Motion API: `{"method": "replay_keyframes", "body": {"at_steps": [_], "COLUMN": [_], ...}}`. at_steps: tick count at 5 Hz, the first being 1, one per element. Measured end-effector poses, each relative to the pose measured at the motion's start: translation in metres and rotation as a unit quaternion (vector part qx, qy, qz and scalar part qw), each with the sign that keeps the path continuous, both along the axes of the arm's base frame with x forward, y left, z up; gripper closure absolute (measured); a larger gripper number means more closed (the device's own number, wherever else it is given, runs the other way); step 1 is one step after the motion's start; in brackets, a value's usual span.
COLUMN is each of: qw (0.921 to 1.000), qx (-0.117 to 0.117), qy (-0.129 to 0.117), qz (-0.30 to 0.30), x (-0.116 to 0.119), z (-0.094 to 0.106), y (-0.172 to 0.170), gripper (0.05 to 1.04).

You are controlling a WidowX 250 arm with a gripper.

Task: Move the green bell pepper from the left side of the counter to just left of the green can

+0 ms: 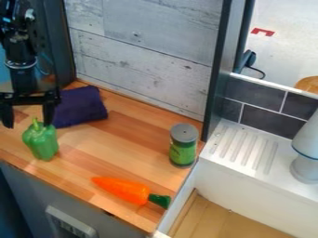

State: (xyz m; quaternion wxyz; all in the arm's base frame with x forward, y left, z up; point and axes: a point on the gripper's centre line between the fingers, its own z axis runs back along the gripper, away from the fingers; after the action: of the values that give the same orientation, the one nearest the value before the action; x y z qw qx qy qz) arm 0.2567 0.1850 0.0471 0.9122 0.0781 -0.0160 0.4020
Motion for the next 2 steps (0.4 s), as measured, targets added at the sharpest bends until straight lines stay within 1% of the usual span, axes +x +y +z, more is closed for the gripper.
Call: {"method": "replay_keyframes", "body": {"at_steps": [1,2], "qw": [1.0,1.0], "qx": [-0.008,-0.007], "qy": [0.001,0.0], "qz": [0.001,0.005], "x": [-0.0013,-0.0013], "z": [-0.0019,-0.0022], "y": [-0.003,-0.0031], "gripper": [0.369,0.66]}}
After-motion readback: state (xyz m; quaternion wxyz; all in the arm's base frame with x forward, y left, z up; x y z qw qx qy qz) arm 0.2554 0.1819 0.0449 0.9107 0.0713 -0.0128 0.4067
